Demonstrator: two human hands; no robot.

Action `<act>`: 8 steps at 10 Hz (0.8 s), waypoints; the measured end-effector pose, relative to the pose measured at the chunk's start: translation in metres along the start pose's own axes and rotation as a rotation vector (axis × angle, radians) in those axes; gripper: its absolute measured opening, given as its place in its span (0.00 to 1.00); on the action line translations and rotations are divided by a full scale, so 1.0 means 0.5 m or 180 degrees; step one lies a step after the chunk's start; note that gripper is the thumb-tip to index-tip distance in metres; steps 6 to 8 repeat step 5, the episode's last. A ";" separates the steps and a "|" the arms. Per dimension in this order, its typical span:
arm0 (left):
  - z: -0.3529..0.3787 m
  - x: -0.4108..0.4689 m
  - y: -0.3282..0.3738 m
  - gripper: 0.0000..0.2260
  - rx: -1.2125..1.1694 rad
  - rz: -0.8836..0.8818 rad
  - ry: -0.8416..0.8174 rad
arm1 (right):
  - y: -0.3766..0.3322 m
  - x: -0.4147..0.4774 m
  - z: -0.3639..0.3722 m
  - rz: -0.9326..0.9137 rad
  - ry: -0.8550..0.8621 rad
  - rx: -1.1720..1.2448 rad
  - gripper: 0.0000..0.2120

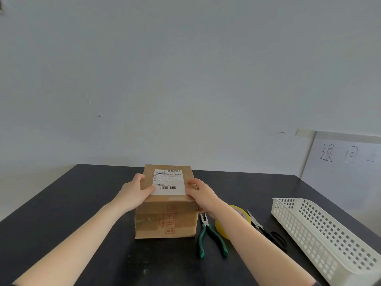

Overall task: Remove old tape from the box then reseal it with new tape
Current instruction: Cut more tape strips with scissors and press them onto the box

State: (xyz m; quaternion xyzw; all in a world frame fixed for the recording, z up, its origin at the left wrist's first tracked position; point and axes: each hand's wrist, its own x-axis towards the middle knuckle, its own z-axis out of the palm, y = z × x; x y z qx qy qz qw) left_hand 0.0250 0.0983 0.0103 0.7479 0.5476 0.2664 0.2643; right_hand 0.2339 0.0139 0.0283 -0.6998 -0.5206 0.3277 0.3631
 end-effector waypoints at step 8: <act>-0.044 0.049 0.025 0.19 0.0009 0.0561 0.0819 | -0.014 0.083 -0.041 -0.0396 0.0379 -0.0059 0.18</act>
